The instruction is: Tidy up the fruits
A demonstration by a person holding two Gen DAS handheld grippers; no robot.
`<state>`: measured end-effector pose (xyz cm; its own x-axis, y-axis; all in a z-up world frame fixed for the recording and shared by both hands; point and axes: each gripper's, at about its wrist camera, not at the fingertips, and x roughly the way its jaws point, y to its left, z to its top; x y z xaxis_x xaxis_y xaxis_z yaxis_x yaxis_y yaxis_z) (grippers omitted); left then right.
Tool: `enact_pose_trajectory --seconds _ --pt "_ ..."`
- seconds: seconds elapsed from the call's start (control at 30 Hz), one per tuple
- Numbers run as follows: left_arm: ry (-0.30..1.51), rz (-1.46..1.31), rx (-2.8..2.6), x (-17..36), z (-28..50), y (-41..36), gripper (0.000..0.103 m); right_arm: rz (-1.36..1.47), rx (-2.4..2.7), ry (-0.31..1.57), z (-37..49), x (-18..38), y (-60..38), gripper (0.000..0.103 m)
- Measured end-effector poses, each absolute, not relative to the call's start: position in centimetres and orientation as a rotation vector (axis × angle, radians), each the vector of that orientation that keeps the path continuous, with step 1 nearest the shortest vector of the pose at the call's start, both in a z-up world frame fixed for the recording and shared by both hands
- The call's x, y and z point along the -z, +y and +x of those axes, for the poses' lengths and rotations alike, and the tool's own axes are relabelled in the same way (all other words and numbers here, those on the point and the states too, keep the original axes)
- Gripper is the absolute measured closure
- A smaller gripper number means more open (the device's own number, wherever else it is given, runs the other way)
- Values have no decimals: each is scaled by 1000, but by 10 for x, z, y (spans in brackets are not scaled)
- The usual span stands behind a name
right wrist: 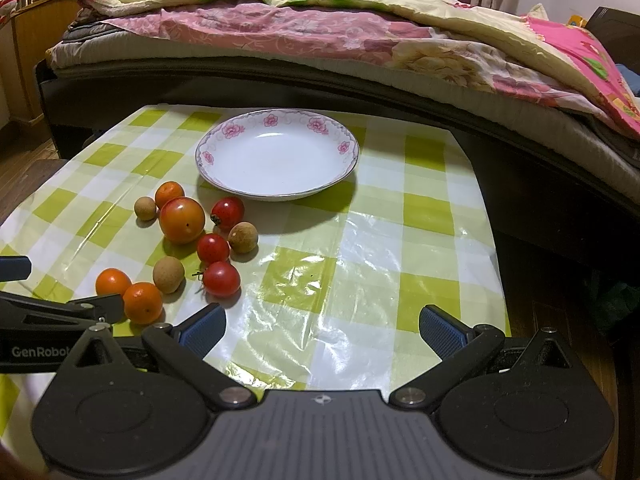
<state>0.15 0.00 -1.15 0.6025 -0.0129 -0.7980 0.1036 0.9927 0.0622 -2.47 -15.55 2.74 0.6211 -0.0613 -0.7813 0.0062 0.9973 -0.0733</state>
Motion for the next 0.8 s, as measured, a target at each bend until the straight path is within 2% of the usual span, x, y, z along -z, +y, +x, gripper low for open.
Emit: enact_pose_trajectory --seconds 0.8 --pt "952 109 63 15 0 12 0 -80 -2 925 -24 -25 -148 0"
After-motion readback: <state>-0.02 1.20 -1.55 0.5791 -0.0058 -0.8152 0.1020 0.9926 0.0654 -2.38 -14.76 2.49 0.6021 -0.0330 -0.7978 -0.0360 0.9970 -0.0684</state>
